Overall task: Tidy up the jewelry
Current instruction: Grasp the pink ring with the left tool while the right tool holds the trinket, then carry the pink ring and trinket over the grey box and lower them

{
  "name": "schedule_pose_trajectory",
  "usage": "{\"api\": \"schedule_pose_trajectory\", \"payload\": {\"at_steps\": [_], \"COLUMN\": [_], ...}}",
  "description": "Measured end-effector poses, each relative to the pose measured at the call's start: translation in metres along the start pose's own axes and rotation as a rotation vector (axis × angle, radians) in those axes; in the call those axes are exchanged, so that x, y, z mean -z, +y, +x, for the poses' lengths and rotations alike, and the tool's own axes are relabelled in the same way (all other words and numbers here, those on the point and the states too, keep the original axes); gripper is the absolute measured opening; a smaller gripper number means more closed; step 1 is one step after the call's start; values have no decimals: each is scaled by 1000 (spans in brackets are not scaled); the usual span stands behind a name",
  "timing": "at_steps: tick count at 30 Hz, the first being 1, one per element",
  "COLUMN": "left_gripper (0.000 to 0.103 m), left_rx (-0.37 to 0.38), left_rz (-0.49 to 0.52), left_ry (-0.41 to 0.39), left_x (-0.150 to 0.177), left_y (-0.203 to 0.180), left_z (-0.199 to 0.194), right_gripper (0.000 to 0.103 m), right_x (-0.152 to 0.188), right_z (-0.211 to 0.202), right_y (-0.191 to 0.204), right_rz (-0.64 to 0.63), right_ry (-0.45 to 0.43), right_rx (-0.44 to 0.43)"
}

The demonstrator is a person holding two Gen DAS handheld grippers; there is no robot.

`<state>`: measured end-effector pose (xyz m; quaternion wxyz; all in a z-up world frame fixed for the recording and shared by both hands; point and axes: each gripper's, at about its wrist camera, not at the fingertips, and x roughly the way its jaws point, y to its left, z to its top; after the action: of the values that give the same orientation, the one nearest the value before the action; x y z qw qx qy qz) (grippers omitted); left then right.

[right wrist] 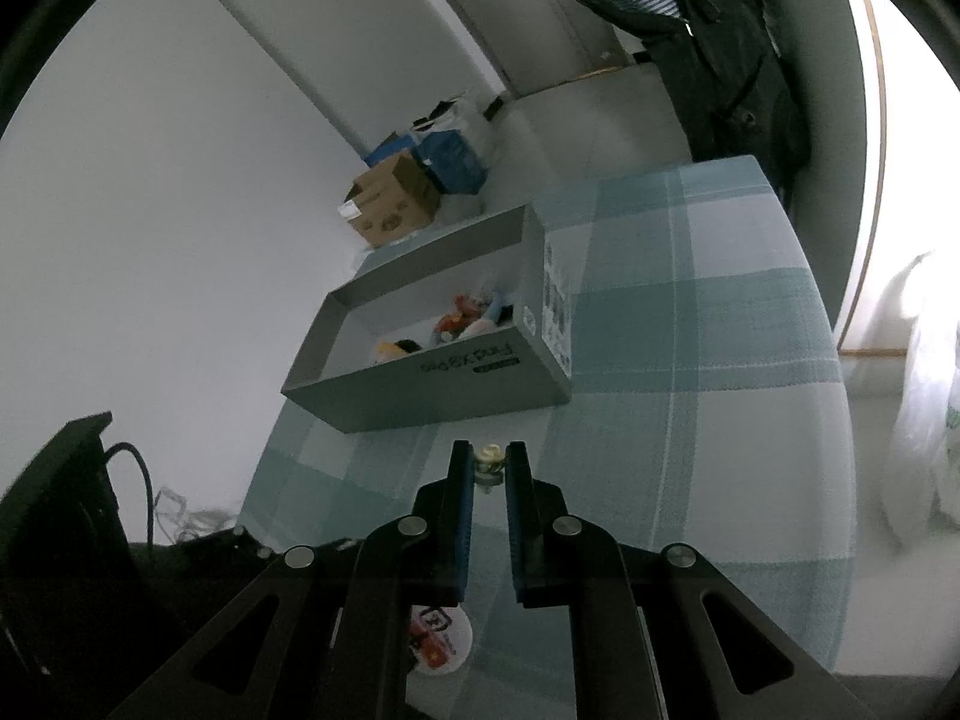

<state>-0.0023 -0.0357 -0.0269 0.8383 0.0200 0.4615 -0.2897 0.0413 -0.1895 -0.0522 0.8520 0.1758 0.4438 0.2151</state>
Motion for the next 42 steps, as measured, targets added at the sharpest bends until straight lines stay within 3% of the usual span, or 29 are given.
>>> {"api": "schedule_pose_trajectory", "payload": {"at_steps": [11,26,34,42], "left_gripper": [50,50,50,50], "left_rx": [21,-96,-102,-117], "left_rz": [-91,-260,-326,-377], "left_ry": [-86,-178,-154,-88], "left_x": [-23,-58,-72,-78], "left_y": [24,84,105,125], "left_z": [-15,-23,-13,2], "right_gripper": [9,9,10,10], "right_x": [-6,-34,-64,-77], "right_z": [-8,-10,14,39], "right_y": [4,13,10,18], "right_rz": [1,28,80,56], "right_ry": [-40,-98,-88,-29], "right_rx": [-57,-234,-313,-281]}}
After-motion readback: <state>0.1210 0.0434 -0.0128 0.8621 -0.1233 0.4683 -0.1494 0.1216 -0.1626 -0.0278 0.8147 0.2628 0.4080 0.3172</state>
